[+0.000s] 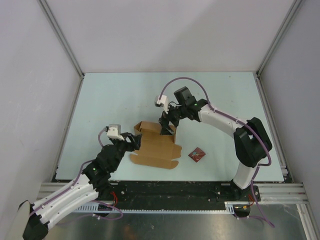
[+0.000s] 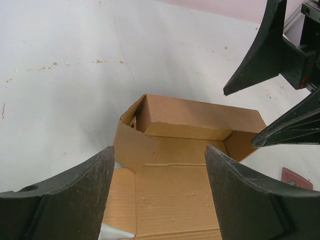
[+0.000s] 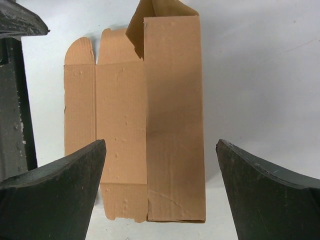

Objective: Fold the paper box

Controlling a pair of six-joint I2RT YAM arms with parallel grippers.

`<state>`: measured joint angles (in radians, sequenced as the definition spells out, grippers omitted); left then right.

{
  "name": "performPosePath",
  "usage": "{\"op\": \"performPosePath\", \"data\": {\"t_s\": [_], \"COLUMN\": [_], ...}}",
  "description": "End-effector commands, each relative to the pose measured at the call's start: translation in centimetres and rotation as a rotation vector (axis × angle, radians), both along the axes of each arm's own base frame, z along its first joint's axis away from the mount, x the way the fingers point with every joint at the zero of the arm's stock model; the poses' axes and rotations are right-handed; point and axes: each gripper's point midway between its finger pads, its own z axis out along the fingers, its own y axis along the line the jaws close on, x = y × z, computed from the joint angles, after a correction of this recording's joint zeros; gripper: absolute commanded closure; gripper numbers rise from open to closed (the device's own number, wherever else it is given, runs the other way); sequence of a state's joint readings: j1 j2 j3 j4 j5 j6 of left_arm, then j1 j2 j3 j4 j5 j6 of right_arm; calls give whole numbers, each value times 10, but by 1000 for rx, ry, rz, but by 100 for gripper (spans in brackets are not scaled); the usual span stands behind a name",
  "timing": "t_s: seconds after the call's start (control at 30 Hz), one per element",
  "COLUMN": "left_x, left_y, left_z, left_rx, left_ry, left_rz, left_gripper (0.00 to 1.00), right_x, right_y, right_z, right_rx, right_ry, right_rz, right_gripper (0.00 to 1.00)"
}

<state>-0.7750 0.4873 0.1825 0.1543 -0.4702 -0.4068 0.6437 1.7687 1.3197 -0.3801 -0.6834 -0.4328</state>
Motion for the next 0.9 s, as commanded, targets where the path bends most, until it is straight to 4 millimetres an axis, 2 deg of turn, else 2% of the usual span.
{"op": "performPosePath", "data": {"t_s": [0.0, 0.33, 0.53, 0.87], "left_x": [2, 3, 2, 2], "left_y": [5, 7, 8, 10], "left_z": [7, 5, 5, 3], "left_rx": [6, 20, 18, 20], "left_ry": [-32, -30, -34, -38], "left_rz": [19, 27, 30, 34], "left_gripper": [22, 22, 22, 21], "right_x": [14, 27, 25, 13], "right_y": [4, 1, 2, 5], "right_z": [1, -11, -18, -24], "right_rx": [-68, -129, -156, -164], "right_ry": [-91, -128, -94, -39], "right_rz": [-10, -21, 8, 52], "right_gripper": [2, 2, 4, 21]}}
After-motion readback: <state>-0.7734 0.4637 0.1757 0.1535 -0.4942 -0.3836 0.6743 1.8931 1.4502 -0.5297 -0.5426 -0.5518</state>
